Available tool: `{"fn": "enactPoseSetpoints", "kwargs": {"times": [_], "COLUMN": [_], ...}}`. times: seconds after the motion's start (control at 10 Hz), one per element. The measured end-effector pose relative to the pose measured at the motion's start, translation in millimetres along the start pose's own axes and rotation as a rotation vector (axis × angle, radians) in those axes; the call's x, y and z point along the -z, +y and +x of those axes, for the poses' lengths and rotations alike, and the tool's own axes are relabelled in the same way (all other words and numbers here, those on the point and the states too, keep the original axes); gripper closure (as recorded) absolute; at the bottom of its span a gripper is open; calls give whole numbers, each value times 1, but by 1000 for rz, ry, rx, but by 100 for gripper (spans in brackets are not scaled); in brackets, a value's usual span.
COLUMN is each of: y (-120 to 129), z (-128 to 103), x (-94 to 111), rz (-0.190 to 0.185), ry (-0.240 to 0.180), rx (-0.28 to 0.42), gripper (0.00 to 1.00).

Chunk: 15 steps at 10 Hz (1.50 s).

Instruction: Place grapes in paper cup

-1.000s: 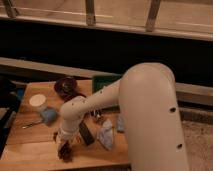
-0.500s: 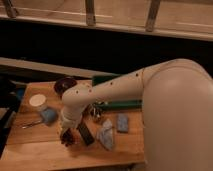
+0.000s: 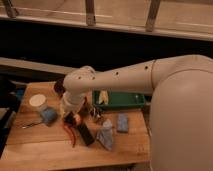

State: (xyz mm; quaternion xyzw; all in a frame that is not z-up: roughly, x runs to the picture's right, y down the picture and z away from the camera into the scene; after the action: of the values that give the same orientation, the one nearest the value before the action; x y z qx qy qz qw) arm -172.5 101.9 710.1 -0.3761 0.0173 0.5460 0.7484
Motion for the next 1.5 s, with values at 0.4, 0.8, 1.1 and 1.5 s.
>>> {"fn": "enactPoseSetpoints", "kwargs": {"times": [0.4,0.8,1.1,1.5], "y": [11,36,35,40], "z": [-60,-104,-103,-109], "x": [28,27,27,29], "rz": [27,-37,-37,-35], "ry": [-78,-128,-128,-146], "rx": [48,105,102,126], "gripper": [100,100,100,100]}}
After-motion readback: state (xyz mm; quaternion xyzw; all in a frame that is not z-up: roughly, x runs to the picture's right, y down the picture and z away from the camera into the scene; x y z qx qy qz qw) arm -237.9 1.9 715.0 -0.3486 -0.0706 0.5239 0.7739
